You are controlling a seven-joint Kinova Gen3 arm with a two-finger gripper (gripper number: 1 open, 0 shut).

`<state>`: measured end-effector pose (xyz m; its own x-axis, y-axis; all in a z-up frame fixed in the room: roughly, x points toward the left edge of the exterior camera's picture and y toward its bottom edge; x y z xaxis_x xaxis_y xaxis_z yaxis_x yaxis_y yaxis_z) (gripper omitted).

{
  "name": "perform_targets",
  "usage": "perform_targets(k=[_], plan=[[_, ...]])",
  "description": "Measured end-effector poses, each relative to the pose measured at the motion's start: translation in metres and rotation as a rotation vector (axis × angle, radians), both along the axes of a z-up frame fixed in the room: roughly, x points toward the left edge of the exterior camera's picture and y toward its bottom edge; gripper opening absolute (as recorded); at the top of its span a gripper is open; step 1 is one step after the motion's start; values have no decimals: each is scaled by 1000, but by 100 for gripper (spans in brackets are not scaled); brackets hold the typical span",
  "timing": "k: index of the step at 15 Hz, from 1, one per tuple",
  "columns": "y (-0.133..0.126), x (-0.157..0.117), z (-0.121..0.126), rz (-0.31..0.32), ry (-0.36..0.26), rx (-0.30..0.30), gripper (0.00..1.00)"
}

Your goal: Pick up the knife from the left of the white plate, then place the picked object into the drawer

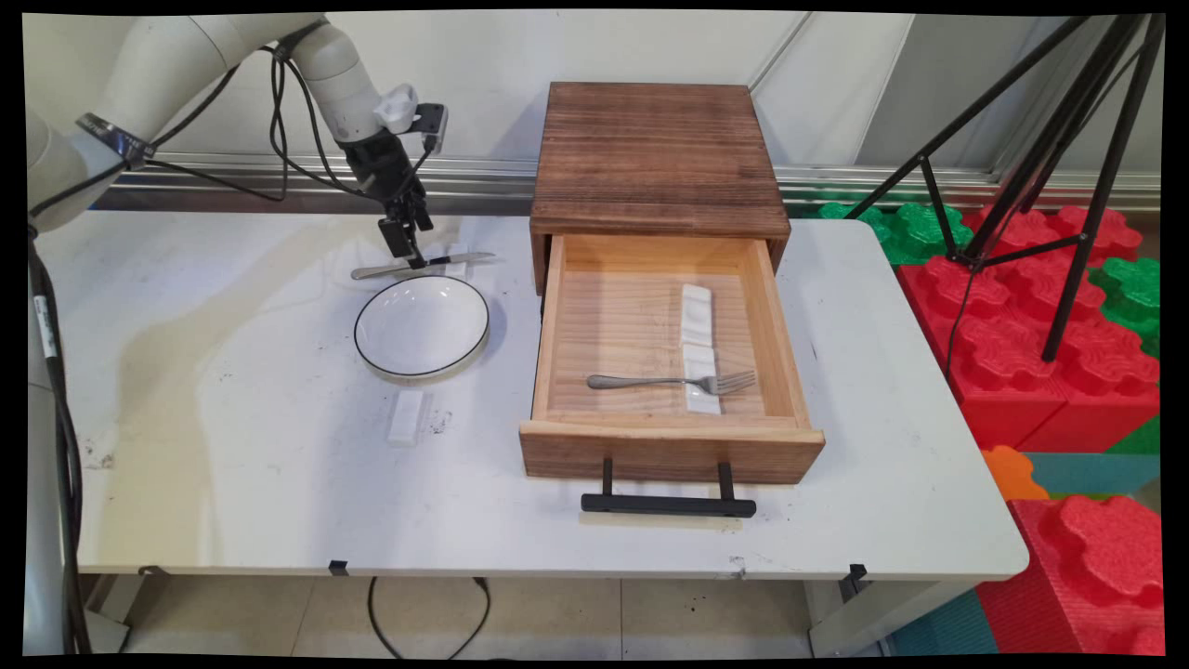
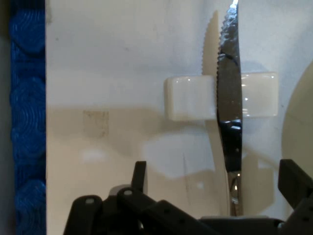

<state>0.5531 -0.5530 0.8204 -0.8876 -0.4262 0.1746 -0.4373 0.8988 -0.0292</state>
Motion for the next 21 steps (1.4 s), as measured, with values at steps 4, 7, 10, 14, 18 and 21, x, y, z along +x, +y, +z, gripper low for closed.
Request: perform_targets(k=[4, 7, 10, 14, 18, 21], plan=[[-6, 0, -9, 2, 3, 6, 100], [-8, 0, -15, 6, 8, 14, 100], [-10, 0, -18, 7, 14, 20, 0], [-9, 0, -18, 13, 24, 21, 0], [-7, 2, -12, 39, 28, 8, 0], [-3, 8, -2, 73, 23, -18, 0]])
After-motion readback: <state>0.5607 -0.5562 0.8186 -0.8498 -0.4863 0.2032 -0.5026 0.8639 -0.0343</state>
